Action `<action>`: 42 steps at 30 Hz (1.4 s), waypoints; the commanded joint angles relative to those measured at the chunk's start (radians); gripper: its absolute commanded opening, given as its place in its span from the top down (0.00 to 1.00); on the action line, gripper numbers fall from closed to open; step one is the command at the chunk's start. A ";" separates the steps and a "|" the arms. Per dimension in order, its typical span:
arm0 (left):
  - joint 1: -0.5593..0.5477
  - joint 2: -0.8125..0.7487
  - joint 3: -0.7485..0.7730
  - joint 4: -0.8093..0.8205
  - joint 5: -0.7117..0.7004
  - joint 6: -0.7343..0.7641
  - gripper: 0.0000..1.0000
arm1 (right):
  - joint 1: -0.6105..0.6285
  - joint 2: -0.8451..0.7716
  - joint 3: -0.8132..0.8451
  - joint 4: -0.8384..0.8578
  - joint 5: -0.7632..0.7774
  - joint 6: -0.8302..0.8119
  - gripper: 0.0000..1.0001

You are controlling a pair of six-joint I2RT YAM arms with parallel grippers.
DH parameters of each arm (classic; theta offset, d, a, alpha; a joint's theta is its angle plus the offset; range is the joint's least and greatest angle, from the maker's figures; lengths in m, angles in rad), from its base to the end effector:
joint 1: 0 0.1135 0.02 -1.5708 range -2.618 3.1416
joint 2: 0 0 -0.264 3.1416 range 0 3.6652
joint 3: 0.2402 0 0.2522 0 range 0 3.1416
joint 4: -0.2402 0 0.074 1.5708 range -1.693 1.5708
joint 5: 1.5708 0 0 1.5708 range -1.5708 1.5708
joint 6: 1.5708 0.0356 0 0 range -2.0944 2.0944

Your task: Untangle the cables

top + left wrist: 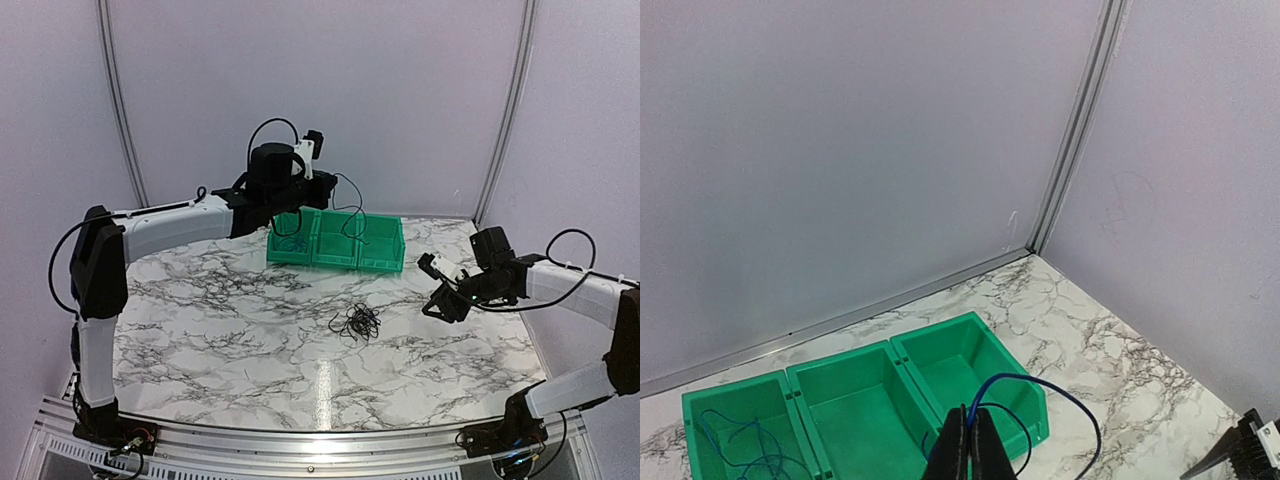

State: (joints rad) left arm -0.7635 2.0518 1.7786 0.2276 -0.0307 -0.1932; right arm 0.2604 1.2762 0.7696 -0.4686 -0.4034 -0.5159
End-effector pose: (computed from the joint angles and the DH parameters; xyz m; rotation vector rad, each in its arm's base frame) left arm 0.3646 -0.3475 0.3342 0.4445 1.6032 -0.7089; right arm 0.2346 0.0770 0.2114 -1.0803 2.2316 0.4051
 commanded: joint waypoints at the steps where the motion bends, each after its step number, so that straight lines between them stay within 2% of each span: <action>1: 0.034 0.080 0.095 -0.047 -0.014 0.002 1.00 | -0.036 0.021 0.007 0.085 0.009 0.026 0.51; 13: 0.095 0.299 0.217 -0.031 -0.028 -0.093 1.00 | -0.036 0.081 0.029 0.090 0.027 0.007 0.50; 24: 0.106 0.461 0.329 -0.034 -0.028 -0.166 1.00 | -0.036 0.087 0.028 0.088 0.028 0.001 0.50; 25: 0.105 0.464 0.329 -0.035 -0.018 -0.170 0.97 | -0.035 0.089 0.029 0.087 0.028 -0.001 0.50; 28: 0.105 0.456 0.322 -0.047 0.013 -0.161 0.69 | -0.036 0.090 0.030 0.085 0.027 -0.001 0.50; 30: 0.105 0.434 0.300 -0.047 0.014 -0.148 0.54 | -0.036 0.089 0.030 0.085 0.025 0.000 0.50; 33: 0.104 0.371 0.251 -0.048 0.009 -0.112 0.46 | -0.036 0.087 0.031 0.085 0.023 0.000 0.50; 36: 0.092 0.295 0.191 -0.059 -0.043 -0.041 0.28 | -0.037 0.085 0.032 0.083 0.021 -0.001 0.50; 37: 0.084 0.263 0.163 -0.063 -0.077 -0.012 0.20 | -0.037 0.084 0.033 0.082 0.020 0.000 0.50; 38: 0.074 0.230 0.132 -0.067 -0.115 0.014 0.04 | -0.036 0.082 0.033 0.081 0.018 -0.001 0.50; 42: 0.002 0.077 -0.039 -0.086 -0.372 0.106 0.01 | -0.037 0.069 0.035 0.077 0.007 -0.004 0.50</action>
State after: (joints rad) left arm -0.6903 2.3104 1.8484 0.1528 -0.1562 -0.2115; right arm 0.2306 1.3594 0.7624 -0.3973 -0.3836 -0.5095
